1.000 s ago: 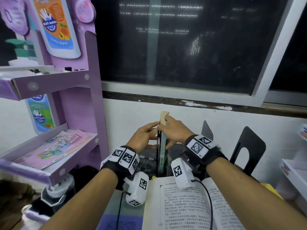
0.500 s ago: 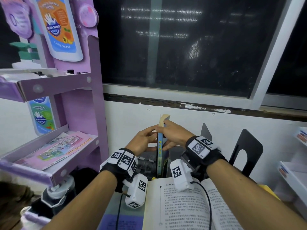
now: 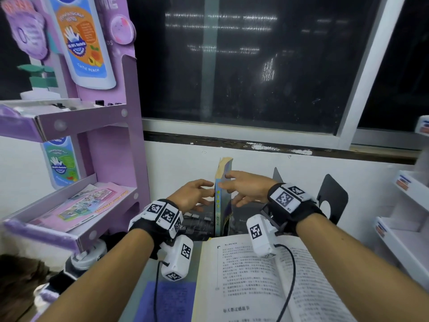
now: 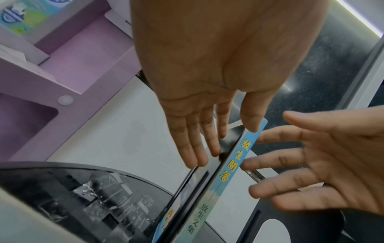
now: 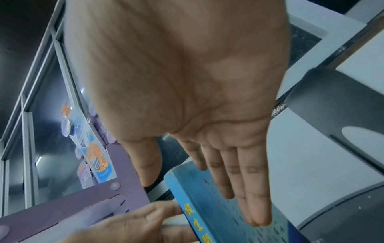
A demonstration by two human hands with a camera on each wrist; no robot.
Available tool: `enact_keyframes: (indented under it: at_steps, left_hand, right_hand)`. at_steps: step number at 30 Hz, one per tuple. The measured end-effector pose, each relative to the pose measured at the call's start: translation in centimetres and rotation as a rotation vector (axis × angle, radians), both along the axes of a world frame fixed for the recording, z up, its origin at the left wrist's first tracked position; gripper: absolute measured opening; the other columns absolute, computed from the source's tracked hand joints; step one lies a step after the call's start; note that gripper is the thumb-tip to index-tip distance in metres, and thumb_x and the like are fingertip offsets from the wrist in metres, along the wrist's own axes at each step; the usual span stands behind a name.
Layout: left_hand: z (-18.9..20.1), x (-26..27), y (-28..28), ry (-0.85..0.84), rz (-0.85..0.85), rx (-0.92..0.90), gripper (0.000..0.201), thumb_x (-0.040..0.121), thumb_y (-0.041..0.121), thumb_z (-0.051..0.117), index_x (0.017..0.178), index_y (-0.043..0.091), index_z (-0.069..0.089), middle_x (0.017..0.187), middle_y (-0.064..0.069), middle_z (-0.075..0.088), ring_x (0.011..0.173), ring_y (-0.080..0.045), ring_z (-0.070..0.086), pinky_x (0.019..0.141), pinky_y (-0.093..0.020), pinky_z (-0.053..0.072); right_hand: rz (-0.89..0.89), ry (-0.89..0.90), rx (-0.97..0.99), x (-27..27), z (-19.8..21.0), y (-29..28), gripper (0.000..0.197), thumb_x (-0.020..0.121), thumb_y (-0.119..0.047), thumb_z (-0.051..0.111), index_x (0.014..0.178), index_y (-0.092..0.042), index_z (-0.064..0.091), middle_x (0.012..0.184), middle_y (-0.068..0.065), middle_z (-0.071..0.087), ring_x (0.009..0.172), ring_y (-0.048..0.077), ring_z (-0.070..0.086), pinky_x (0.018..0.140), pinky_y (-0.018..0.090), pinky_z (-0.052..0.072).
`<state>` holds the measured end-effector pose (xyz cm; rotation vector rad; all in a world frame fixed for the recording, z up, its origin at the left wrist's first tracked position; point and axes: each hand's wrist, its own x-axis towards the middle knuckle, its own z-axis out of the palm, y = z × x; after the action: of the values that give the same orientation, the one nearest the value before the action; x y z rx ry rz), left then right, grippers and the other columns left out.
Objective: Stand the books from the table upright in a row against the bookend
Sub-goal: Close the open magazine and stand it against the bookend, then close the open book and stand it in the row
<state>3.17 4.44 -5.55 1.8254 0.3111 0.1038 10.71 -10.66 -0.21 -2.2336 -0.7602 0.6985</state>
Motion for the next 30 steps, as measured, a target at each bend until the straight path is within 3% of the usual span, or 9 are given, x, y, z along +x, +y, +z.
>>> enact_keyframes:
  at_steps: [2, 7, 10, 14, 15, 17, 20, 25, 30]
  left_hand:
    - [0.1, -0.6, -0.2, 0.044, 0.003, 0.004, 0.031, 0.095, 0.019, 0.056, 0.126, 0.014, 0.052, 0.109, -0.007, 0.062, 0.081, -0.018, 0.057, 0.069, -0.027, 0.048]
    - [0.2, -2.0, -0.9, 0.109, -0.003, 0.108, 0.012, 0.094, 0.015, 0.056, 0.106, 0.013, 0.058, 0.103, -0.009, 0.061, 0.073, -0.016, 0.053, 0.06, -0.024, 0.043]
    - [0.1, -2.8, -1.8, 0.148, -0.047, 0.185, 0.008, 0.094, 0.018, 0.056, 0.102, 0.016, 0.059, 0.105, -0.007, 0.064, 0.085, -0.019, 0.056, 0.071, -0.027, 0.046]
    - [-0.2, -3.5, -3.4, 0.201, -0.117, 0.237, 0.02, 0.095, 0.021, 0.056, 0.113, 0.013, 0.06, 0.12, -0.01, 0.064, 0.113, -0.023, 0.059, 0.102, -0.038, 0.045]
    - [-0.2, -3.7, -4.0, 0.203, -0.134, 0.266, 0.023, 0.096, 0.022, 0.056, 0.116, 0.012, 0.059, 0.119, -0.007, 0.064, 0.113, -0.021, 0.058, 0.102, -0.035, 0.046]
    - [0.0, -4.2, -5.2, 0.209, -0.179, 0.326, 0.025, 0.097, 0.023, 0.053, 0.117, 0.01, 0.059, 0.107, 0.001, 0.063, 0.1, -0.013, 0.057, 0.087, -0.022, 0.047]
    - [0.3, -4.6, -6.8, 0.277, -0.272, 0.43, 0.016, 0.098, 0.028, 0.051, 0.103, 0.016, 0.06, 0.092, 0.005, 0.058, 0.082, -0.008, 0.053, 0.074, -0.016, 0.043]
    - [0.5, -5.0, -8.1, 0.353, -0.367, 0.665, 0.03, 0.095, 0.036, 0.054, 0.116, 0.015, 0.061, 0.105, 0.004, 0.057, 0.1, -0.012, 0.052, 0.09, -0.025, 0.041]
    - [0.2, -5.0, -7.9, 0.401, -0.381, 0.704, 0.044, 0.087, 0.043, 0.064, 0.121, 0.014, 0.061, 0.124, -0.003, 0.061, 0.119, -0.02, 0.055, 0.105, -0.034, 0.041]
  right_hand:
    - [0.02, -0.057, -0.053, -0.5, 0.5, -1.4, 0.065, 0.099, -0.039, 0.05, 0.152, -0.016, 0.022, 0.144, 0.016, 0.043, 0.105, 0.029, 0.059, 0.094, 0.038, 0.051]
    - [0.047, -0.171, -0.19, -1.7, 1.7, -6.0, 0.047, 0.099, -0.042, 0.048, 0.138, -0.017, 0.043, 0.132, 0.007, 0.051, 0.118, 0.028, 0.055, 0.099, 0.041, 0.049]
    - [0.046, -0.244, -0.295, -2.4, 1.8, -9.0, 0.044, 0.098, -0.044, 0.049, 0.134, -0.019, 0.048, 0.13, 0.007, 0.054, 0.118, 0.027, 0.054, 0.099, 0.044, 0.049]
    - [0.065, -0.305, -0.437, -3.2, 1.1, -12.6, 0.046, 0.097, -0.045, 0.05, 0.135, -0.019, 0.05, 0.131, -0.001, 0.05, 0.116, 0.02, 0.049, 0.099, 0.038, 0.048]
    - [0.071, -0.324, -0.474, -3.3, 0.9, -13.4, 0.046, 0.098, -0.045, 0.048, 0.135, -0.018, 0.05, 0.132, -0.002, 0.05, 0.117, 0.019, 0.048, 0.099, 0.034, 0.046]
    - [0.087, -0.35, -0.537, -3.7, 0.6, -14.6, 0.048, 0.099, -0.044, 0.045, 0.137, -0.016, 0.048, 0.134, -0.003, 0.049, 0.119, 0.017, 0.046, 0.097, 0.026, 0.04]
    - [0.091, -0.322, -0.593, -4.0, 0.1, -16.1, 0.051, 0.101, -0.042, 0.042, 0.142, -0.012, 0.043, 0.139, 0.0, 0.046, 0.118, 0.016, 0.044, 0.09, 0.02, 0.035]
    - [0.064, -0.253, -0.587, -3.5, -1.3, -17.4, 0.054, 0.093, -0.046, 0.056, 0.136, -0.013, 0.049, 0.139, 0.001, 0.05, 0.126, 0.019, 0.047, 0.091, 0.025, 0.038]
    - [0.038, -0.25, -0.549, -2.8, -2.1, -17.5, 0.067, 0.086, -0.049, 0.065, 0.141, -0.018, 0.042, 0.143, -0.003, 0.045, 0.128, 0.016, 0.044, 0.097, 0.026, 0.037]
